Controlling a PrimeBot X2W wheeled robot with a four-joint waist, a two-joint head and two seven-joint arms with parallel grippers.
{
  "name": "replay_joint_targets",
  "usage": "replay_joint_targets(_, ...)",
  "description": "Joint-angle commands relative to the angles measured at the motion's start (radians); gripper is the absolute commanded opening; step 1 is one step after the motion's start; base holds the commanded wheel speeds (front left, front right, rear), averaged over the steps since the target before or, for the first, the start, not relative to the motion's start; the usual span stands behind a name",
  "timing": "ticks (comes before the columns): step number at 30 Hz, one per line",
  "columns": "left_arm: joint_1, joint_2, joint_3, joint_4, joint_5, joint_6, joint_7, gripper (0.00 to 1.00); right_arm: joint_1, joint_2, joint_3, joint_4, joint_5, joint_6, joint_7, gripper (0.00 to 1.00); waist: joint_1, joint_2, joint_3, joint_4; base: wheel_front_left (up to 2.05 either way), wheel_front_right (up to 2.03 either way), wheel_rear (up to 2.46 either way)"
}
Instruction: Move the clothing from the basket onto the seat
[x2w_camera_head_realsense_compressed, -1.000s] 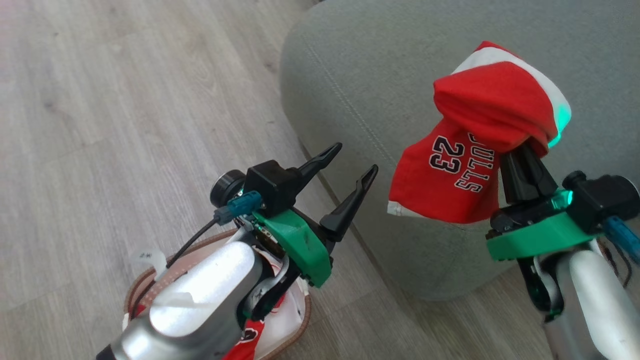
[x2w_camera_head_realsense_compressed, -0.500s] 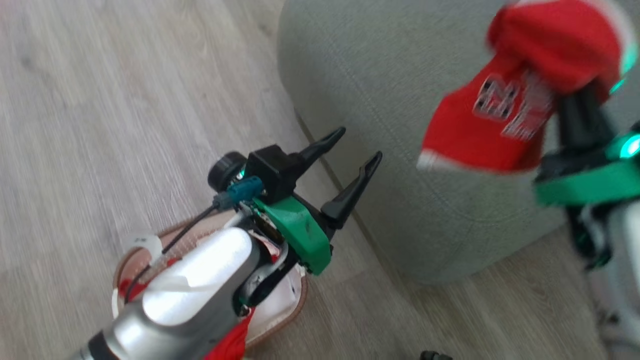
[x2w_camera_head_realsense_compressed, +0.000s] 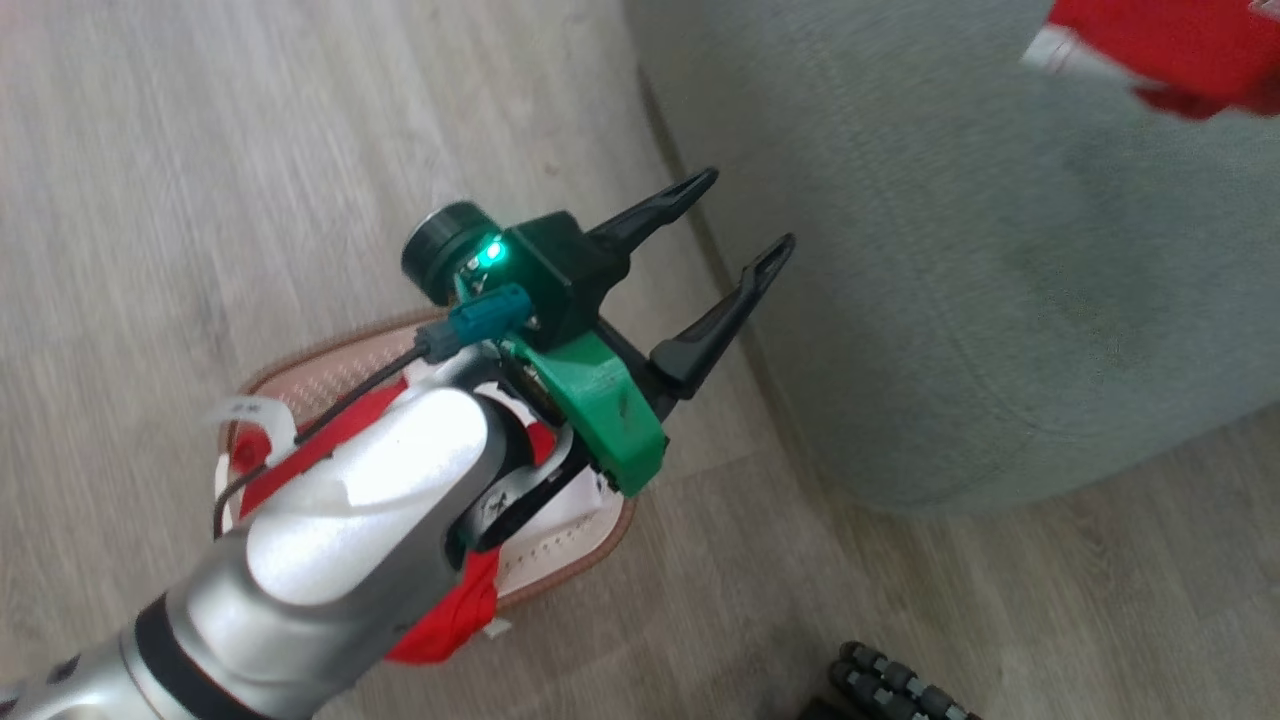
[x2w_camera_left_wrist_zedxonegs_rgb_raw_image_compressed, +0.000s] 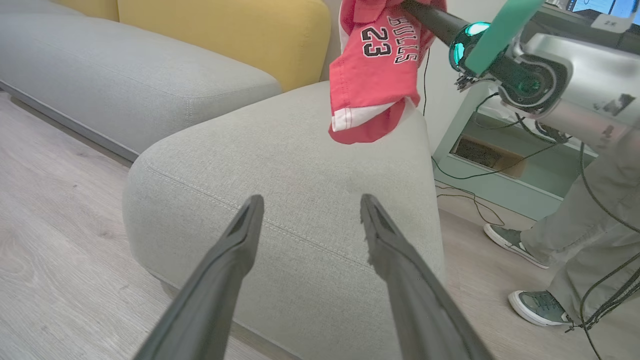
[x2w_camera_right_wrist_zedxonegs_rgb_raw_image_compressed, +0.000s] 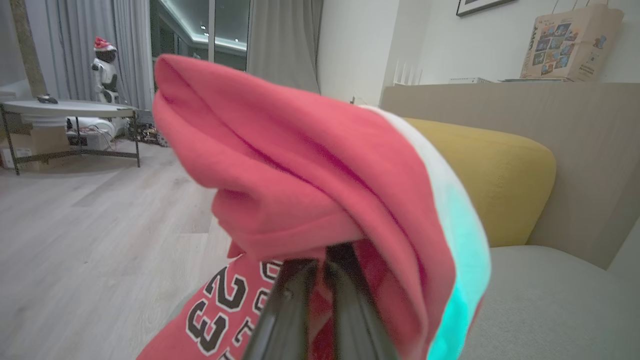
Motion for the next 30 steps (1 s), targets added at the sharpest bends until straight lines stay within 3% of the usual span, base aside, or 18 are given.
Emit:
replay_joint_targets(1, -0.056, 0.010, 0.029, -0.044, 0.007, -0.010, 0.004, 1.00, -0.036, -0.055, -0.008, 0.014, 0.009, 0.000, -0.008, 0.00, -0.0002, 0.0000, 0.053, 0.043, 0.00, 0.00, 0.00)
replay_joint_targets(8, -0.103, -0.004, 0.021, -0.047, 0.018, -0.026, 0.011, 1.00, -0.149, -0.139, -0.055, 0.181, -0.050, 0.000, -0.009, 0.00, -0.0002, 0.0000, 0.133, 0.092, 0.00, 0.00, 0.00)
replay_joint_targets(12, -0.119, -0.008, 0.017, -0.045, 0.018, -0.032, 0.016, 1.00, -0.197, -0.168, -0.025, 0.258, -0.087, 0.000, -0.009, 0.00, -0.0002, 0.0000, 0.174, 0.114, 0.00, 0.00, 0.00)
replay_joint_targets(22, -0.142, -0.012, 0.020, -0.028, 0.019, -0.038, 0.005, 1.00, -0.257, -0.171, 0.020, 0.451, -0.105, 0.000, 0.068, 0.00, -0.0002, 0.0000, 0.212, 0.160, 0.00, 0.00, 0.00)
replay_joint_targets(24, -0.140, -0.009, 0.022, -0.021, 0.016, -0.039, 0.000, 1.00, -0.264, -0.171, 0.033, 0.492, -0.107, 0.000, 0.104, 0.20, -0.0002, 0.0000, 0.207, 0.164, 0.00, 0.00, 0.00)
replay_joint_targets(25, -0.140, -0.009, 0.023, -0.017, 0.014, -0.040, -0.003, 1.00, -0.268, -0.172, 0.036, 0.510, -0.105, 0.000, 0.120, 0.42, -0.0002, 0.0000, 0.204, 0.165, 0.00, 0.00, 0.00)
replay_joint_targets(26, -0.139, -0.008, 0.023, -0.013, 0.013, -0.040, -0.006, 1.00, -0.271, -0.171, 0.042, 0.528, -0.103, 0.000, 0.139, 0.57, -0.0002, 0.0000, 0.198, 0.167, 0.00, 0.00, 0.00)
replay_joint_targets(28, -0.137, -0.009, 0.025, -0.008, 0.010, -0.039, -0.011, 1.00, -0.276, -0.169, 0.058, 0.544, -0.090, 0.000, 0.161, 1.00, -0.0002, 0.0000, 0.189, 0.168, 0.00, 0.00, 0.00)
replay_joint_targets(30, -0.135, -0.011, 0.026, -0.002, 0.006, -0.038, -0.014, 1.00, -0.277, -0.173, 0.079, 0.554, -0.078, 0.000, 0.185, 1.00, -0.0002, 0.0000, 0.178, 0.167, 0.00, 0.00, 0.00)
